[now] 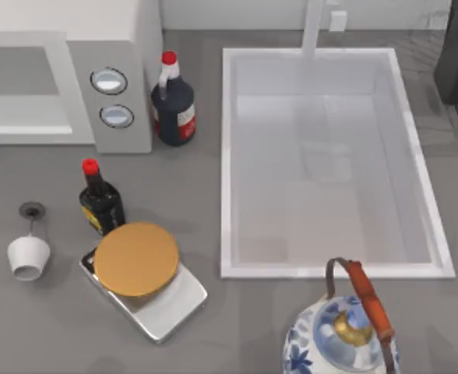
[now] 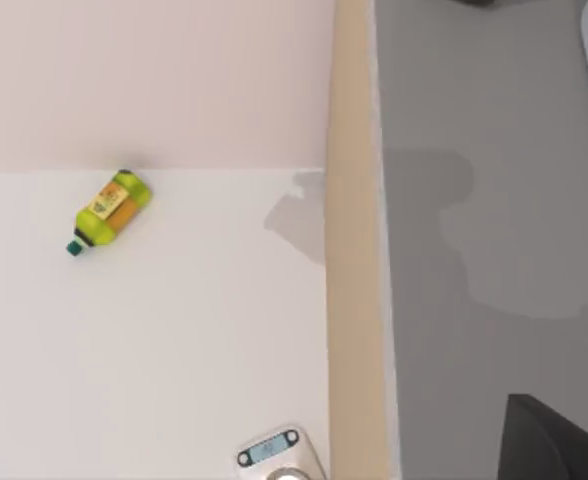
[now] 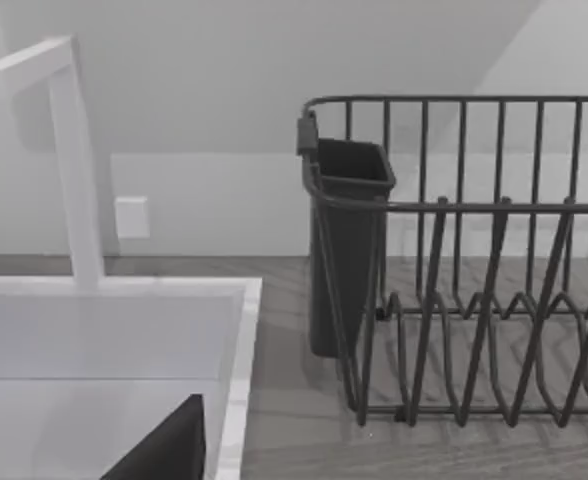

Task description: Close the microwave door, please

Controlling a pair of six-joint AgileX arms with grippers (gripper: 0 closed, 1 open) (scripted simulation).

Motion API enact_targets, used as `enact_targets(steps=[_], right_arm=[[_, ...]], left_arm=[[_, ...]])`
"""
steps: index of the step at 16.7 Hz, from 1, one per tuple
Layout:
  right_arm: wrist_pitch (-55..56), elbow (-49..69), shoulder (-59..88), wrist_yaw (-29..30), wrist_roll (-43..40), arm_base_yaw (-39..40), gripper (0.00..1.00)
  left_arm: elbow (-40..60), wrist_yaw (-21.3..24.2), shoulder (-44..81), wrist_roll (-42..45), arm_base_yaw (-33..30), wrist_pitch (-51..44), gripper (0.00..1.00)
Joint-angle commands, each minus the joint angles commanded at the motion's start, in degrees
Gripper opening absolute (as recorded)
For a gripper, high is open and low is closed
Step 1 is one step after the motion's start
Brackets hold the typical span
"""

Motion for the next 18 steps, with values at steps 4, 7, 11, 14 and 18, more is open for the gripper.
enact_targets(steps=[4,7,11,14,18], right_arm=[[0.0,0.0,0.0,0.0,0.0,0.0,1.0],[0.0,0.0,0.0,0.0,0.0,0.0,1.0],[0.0,0.0,0.0,0.0,0.0,0.0,1.0],[0.0,0.0,0.0,0.0,0.0,0.0,1.0],[0.0,0.0,0.0,0.0,0.0,0.0,1.0]], left_arm=[[0.6,0.5,0.7,0.3,0.7,-0.4,0.0],[0.3,0.3,0.6,0.3,0.5,-0.1,0.0],[-4.5,0.4,2.8,0.4,0.5,6.5,0.0],[-10.0,0.5,5.3,0.5,0.7,15.7,0.0],[-14.6,0.6,7.6,0.6,0.8,21.5,0.0]])
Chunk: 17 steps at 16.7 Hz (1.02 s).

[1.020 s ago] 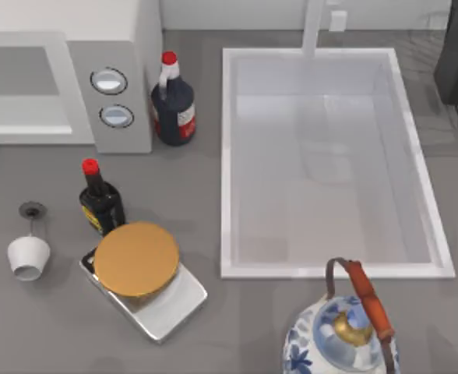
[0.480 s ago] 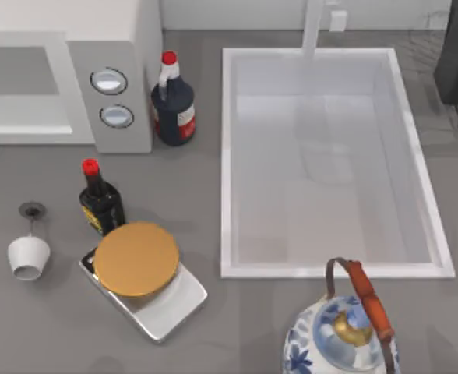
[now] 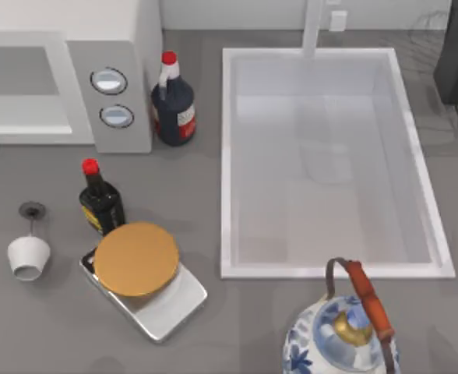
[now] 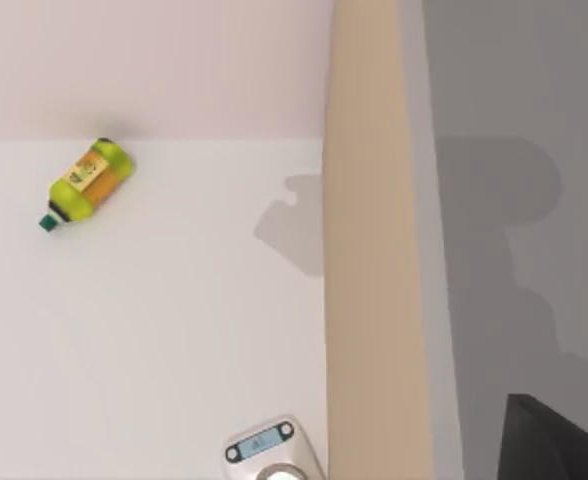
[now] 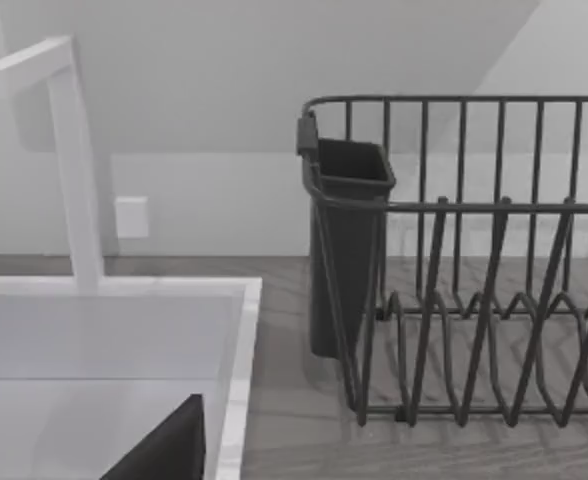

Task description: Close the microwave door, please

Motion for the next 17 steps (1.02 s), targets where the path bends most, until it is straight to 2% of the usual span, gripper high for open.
enact_targets(steps=[5,12,17], right_arm=[[0.0,0.0,0.0,0.0,0.0,0.0,1.0],[0.0,0.0,0.0,0.0,0.0,0.0,1.0],[0.0,0.0,0.0,0.0,0.0,0.0,1.0]], left_arm=[[-0.9,-0.2,-1.1,-0.6,-0.8,0.4,0.0],[-18.7,-3.9,-14.8,-8.9,-8.2,8.5,0.0],[-22.1,-4.8,-18.0,-10.9,-10.1,10.6,0.0]])
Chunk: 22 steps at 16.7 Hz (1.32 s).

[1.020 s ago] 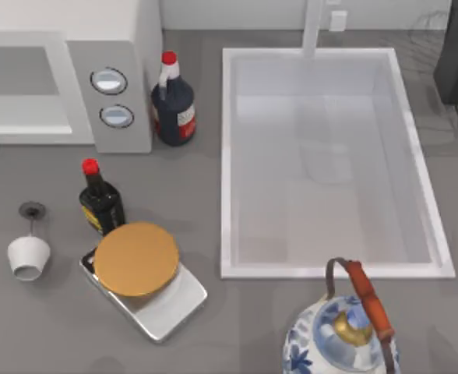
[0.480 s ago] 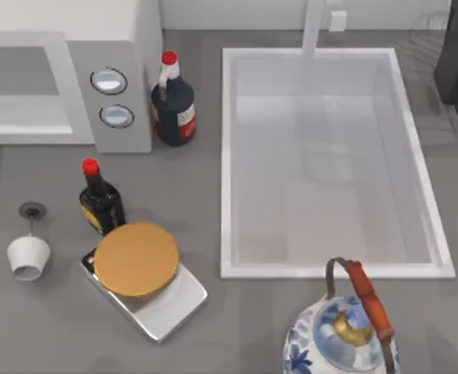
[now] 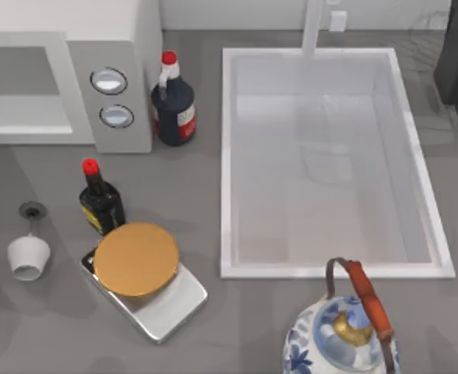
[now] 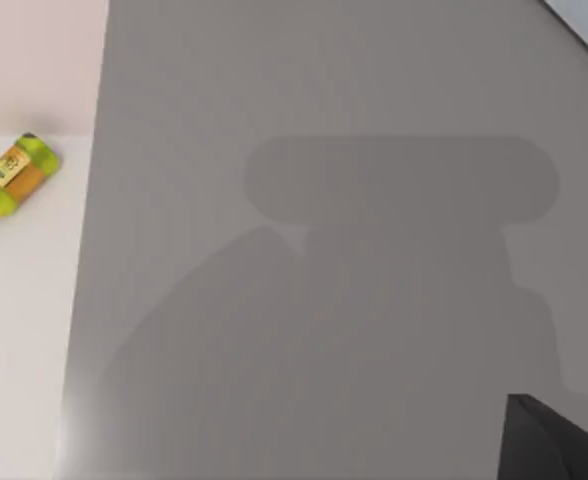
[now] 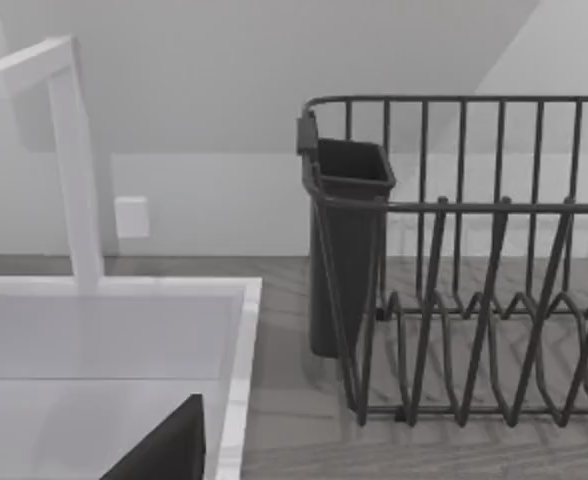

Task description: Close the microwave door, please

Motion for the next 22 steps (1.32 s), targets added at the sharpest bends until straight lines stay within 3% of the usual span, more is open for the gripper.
enact_targets(steps=[4,11,18,22], right_arm=[[0.0,0.0,0.0,0.0,0.0,0.0,1.0],[0.0,0.0,0.0,0.0,0.0,0.0,1.0],[0.0,0.0,0.0,0.0,0.0,0.0,1.0],[0.0,0.0,0.0,0.0,0.0,0.0,1.0]], left_arm=[[-2.3,-1.3,-2.1,-2.2,-2.0,0.8,0.0],[-15.6,-9.7,-17.3,-16.0,-16.6,5.7,0.0],[-16.6,-11.5,-18.4,-18.3,-19.1,5.9,0.0],[-19.0,-18.3,-22.5,-26.1,-29.7,6.4,0.0]])
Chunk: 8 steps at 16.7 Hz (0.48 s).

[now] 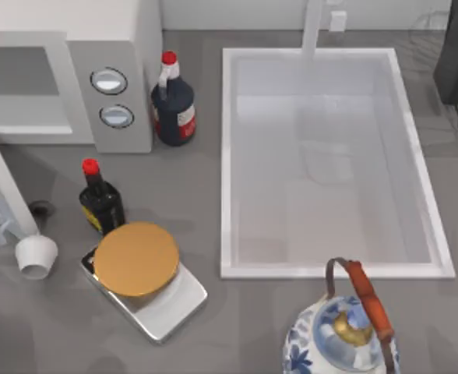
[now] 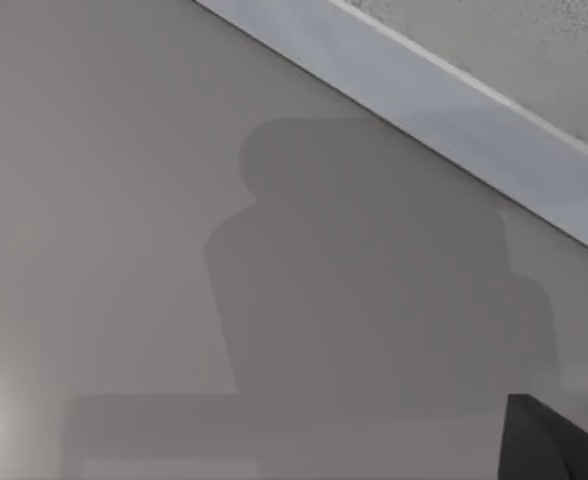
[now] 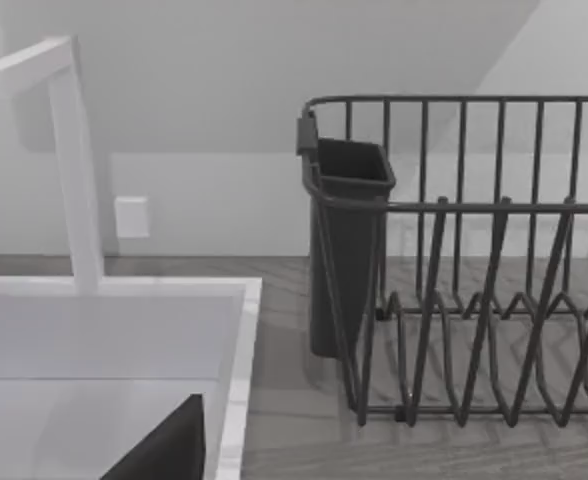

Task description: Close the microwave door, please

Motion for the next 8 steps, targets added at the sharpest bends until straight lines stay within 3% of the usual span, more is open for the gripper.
enact_targets(steps=[4,8], right_arm=[[0.0,0.0,0.0,0.0,0.0,0.0,1.0],[0.0,0.0,0.0,0.0,0.0,0.0,1.0]], left_arm=[[-2.8,-7.9,-5.0,-9.1,-12.5,0.6,0.0],[-4.3,-11.3,-6.9,-12.8,-16.5,0.7,0.0]])
